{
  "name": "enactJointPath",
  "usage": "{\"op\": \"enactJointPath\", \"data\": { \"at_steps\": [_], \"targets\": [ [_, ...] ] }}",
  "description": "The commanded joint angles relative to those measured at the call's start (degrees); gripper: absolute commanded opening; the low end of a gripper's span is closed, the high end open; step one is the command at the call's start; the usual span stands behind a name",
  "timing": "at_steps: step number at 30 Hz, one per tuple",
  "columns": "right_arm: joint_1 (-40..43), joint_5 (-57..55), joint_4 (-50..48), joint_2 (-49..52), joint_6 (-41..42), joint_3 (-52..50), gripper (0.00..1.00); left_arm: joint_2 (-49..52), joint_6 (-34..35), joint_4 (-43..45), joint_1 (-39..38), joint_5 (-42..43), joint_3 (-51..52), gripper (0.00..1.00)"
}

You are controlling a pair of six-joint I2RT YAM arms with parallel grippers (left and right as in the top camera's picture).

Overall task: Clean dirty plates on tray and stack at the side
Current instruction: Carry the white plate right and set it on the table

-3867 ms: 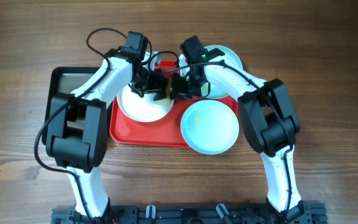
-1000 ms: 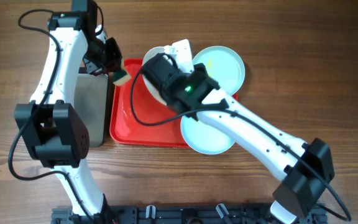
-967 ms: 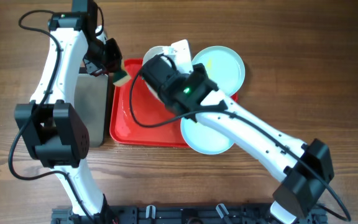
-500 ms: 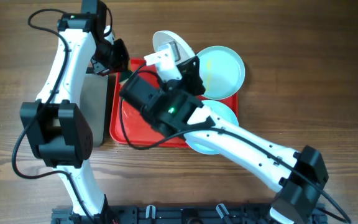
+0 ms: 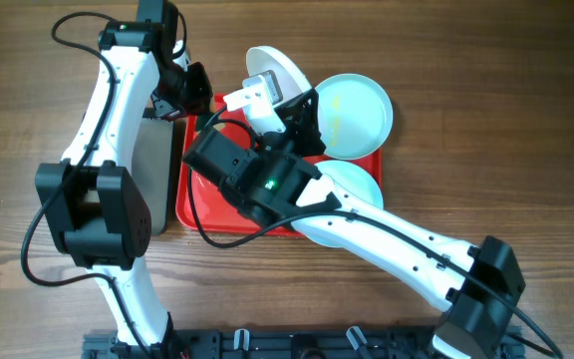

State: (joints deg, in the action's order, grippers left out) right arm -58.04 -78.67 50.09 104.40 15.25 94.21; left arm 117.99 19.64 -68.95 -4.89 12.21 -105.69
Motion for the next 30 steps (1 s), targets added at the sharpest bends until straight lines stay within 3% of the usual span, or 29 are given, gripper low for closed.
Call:
{"op": "enactJointPath", "data": {
  "at_steps": [1, 3, 5, 9, 16, 21, 26, 30],
  "targets": [
    [0.2, 6.4, 0.7, -1.3, -0.3, 0.4, 0.04, 0.2, 0.5, 0.3, -0.1, -0.3, 0.5, 0.04],
    [1.0, 15.6, 1.9, -1.3, -0.2, 0.4, 0.04, 0.2, 0.5, 0.3, -0.1, -0.3, 0.5, 0.04],
    [4.2, 33.6, 2.1, -1.3, 0.1, 0.1, 0.04, 0.2, 0.5, 0.3, -0.1, -1.0, 0.5, 0.04],
    [11.8, 53.9, 3.2, -1.3, 2.8, -0.1, 0.04, 0.2, 0.6, 0.2, -0.1, -2.7, 0.5, 0.04],
    [34.2, 82.8, 7.5, -1.3, -1.8, -0.1, 0.04, 0.2, 0.6, 0.2, -0.5, -2.7, 0.5, 0.04],
    [56.4, 106.3, 11.2, -1.8, -1.7, 0.0, 0.04, 0.2, 0.6, 0.2, -0.8, -2.7, 0.5, 0.04],
    [75.0, 103.8, 15.2, -1.8, -1.4, -0.1, 0.04, 0.2, 0.6, 0.2, -0.9, -2.7, 0.5, 0.04],
    [82.1, 94.1, 15.0, -1.8, 1.4, -2.8, 0.04, 0.2, 0.6, 0.7, -0.9, -2.7, 0.5, 0.04]
  ]
}}
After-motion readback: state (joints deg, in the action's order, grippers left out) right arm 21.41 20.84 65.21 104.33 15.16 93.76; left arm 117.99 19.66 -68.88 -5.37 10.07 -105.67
